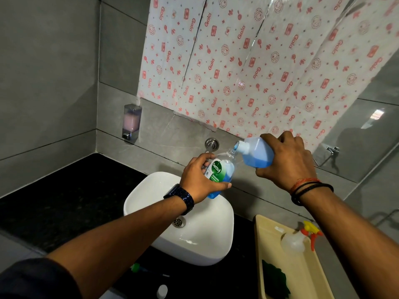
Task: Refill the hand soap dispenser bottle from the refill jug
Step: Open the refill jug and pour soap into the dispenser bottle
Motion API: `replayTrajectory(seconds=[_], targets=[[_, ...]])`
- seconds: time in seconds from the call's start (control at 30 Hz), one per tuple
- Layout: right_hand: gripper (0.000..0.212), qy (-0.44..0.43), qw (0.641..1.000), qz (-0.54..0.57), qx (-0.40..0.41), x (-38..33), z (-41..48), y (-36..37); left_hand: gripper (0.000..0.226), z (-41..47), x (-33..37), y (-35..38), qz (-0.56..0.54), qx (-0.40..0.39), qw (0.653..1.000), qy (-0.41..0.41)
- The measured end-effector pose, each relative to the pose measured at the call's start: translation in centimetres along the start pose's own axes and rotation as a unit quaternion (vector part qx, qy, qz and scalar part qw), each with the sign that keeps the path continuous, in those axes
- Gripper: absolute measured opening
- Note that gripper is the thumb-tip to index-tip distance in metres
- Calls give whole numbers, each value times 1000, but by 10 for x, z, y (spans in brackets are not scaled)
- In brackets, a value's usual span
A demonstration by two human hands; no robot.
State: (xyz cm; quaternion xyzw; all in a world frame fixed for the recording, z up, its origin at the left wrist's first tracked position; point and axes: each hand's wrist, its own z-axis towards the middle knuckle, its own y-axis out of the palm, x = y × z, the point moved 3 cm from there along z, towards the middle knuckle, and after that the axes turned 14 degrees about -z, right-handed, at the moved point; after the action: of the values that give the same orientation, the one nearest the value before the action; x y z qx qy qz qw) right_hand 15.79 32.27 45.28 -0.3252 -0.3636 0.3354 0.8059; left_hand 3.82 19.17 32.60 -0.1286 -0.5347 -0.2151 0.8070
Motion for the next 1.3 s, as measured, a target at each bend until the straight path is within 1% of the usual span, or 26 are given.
replayTrajectory(seconds=[0.9, 1.3], targets=[[81, -1, 1000, -1, -8, -2, -2, -5, 82, -5, 3, -2, 4, 10, 1000, 7], [78, 1, 1000, -4, -4, 0, -3, -5, 79, -5, 3, 0, 8, 7, 1000, 4]])
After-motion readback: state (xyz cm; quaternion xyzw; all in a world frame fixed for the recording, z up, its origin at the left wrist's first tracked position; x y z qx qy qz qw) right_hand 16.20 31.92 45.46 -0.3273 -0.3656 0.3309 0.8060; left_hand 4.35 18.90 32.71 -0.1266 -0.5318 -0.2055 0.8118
